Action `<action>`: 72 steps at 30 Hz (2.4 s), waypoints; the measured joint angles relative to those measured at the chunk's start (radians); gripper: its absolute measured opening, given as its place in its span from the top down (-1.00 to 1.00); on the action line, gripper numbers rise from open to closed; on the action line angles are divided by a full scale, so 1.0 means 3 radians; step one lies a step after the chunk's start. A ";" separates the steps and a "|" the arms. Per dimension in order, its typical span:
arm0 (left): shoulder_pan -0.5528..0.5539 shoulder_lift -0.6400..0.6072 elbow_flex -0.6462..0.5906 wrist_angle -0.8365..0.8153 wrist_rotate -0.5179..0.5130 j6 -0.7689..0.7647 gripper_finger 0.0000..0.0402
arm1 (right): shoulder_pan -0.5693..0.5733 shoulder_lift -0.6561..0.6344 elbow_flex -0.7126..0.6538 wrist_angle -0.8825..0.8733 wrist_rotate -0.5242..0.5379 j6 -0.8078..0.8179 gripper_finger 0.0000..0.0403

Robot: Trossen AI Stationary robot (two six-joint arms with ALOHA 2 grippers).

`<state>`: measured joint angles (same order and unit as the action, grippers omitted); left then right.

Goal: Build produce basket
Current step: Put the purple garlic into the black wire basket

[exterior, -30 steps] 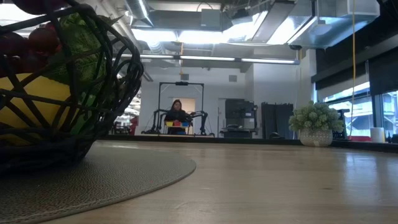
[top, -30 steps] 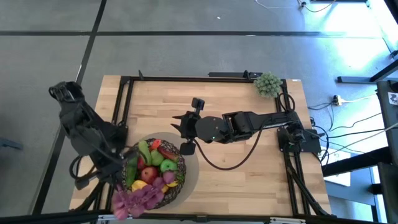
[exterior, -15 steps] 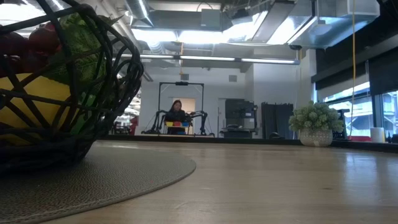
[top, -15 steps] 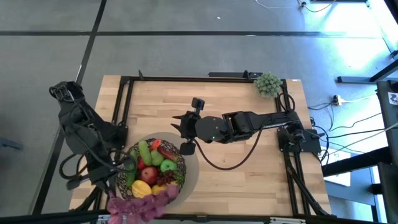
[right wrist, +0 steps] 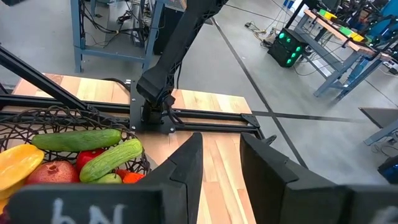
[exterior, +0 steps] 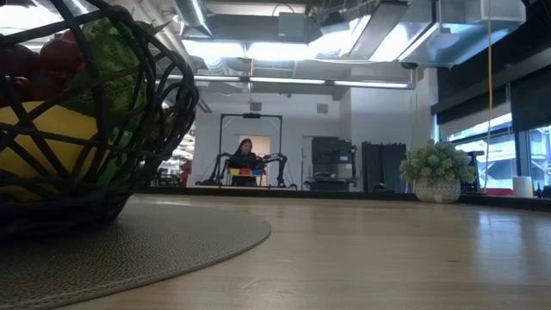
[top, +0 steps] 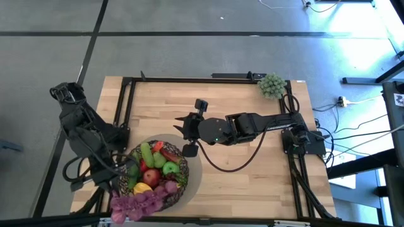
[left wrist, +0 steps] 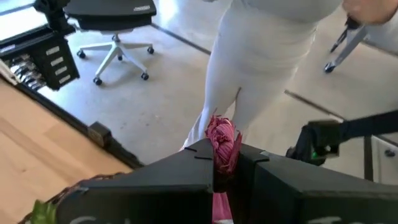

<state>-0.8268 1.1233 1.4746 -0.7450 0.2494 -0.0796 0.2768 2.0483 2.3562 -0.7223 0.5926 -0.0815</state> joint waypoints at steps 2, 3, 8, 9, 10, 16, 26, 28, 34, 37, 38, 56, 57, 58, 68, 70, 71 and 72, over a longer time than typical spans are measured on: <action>0.0000 0.0001 0.0000 -0.0051 -0.0008 0.0025 1.00 | 0.0001 0.0000 0.0000 0.0000 0.0000 0.0003 0.50; 0.0000 0.0001 0.0000 -0.0039 -0.0007 0.0031 1.00 | 0.0001 0.0000 0.0000 0.0000 -0.0001 0.0004 0.50; 0.0000 0.0001 0.0000 -0.0062 -0.0007 0.0214 1.00 | 0.0000 0.0000 0.0000 0.0000 0.0000 0.0005 0.50; 0.0000 0.0001 0.0000 -0.0093 -0.0007 0.0237 1.00 | 0.0001 0.0000 0.0000 0.0000 -0.0001 0.0004 0.50; 0.0000 0.0001 0.0000 -0.0136 -0.0006 0.0251 1.00 | 0.0001 0.0000 0.0000 0.0000 -0.0001 0.0005 0.50; 0.0144 0.0000 -0.0235 -0.0161 0.0001 0.0176 1.00 | 0.0001 0.0000 0.0000 0.0000 -0.0006 0.0003 0.50; 0.0397 -0.0019 -0.0702 -0.0164 -0.0001 -0.0150 0.99 | 0.0000 0.0000 0.0000 -0.0004 -0.0065 -0.0005 0.50; 0.0448 -0.0021 -0.0756 -0.0161 -0.0007 -0.0167 0.98 | 0.0000 0.0000 0.0000 -0.0004 -0.0065 -0.0005 0.50; 0.0572 -0.0021 -0.0823 -0.0424 -0.0262 -0.0334 0.99 | 0.0000 0.0000 0.0000 -0.0004 -0.0065 -0.0005 0.50; 0.0605 -0.0021 -0.0827 -0.0666 -0.0430 -0.0455 0.99 | 0.0000 0.0000 0.0000 -0.0004 -0.0065 -0.0005 0.50; 0.0617 -0.0021 -0.0827 -0.0733 -0.0453 -0.0489 0.98 | 0.0000 0.0000 0.0000 -0.0004 -0.0065 -0.0005 0.50; 0.0724 -0.0017 -0.1146 -0.0924 -0.0686 -0.0687 0.98 | 0.0000 0.0000 -0.0001 -0.0004 -0.0066 -0.0019 0.50; 0.0738 -0.0017 -0.1170 -0.0910 -0.0686 -0.0687 0.98 | 0.0000 0.0000 0.0000 -0.0004 -0.0066 -0.0019 0.50; 0.0752 -0.0017 -0.1184 -0.0911 -0.0689 -0.0686 0.98 | 0.0000 0.0000 0.0000 -0.0004 -0.0066 -0.0019 0.50; 0.0792 0.0006 -0.1198 -0.0923 -0.0698 -0.0664 0.89 | 0.0000 0.0000 0.0000 -0.0004 -0.0065 -0.0020 0.50; 0.0792 0.0005 -0.1198 -0.0923 -0.0698 -0.0664 0.84 | 0.0000 0.0000 -0.0001 -0.0005 -0.0065 -0.0019 0.50; 0.0792 0.0005 -0.1198 -0.0923 -0.0698 -0.0664 0.80 | 0.0000 0.0000 0.0000 -0.0006 -0.0065 -0.0020 0.50; 0.0792 0.0005 -0.1198 -0.0925 -0.0698 -0.0664 0.77 | 0.0001 0.0000 -0.0001 -0.0008 -0.0065 -0.0020 0.50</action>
<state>-0.5892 1.1248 1.1152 -1.0225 0.0399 -0.2787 0.2770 2.0483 2.3559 -0.7246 0.5732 -0.0875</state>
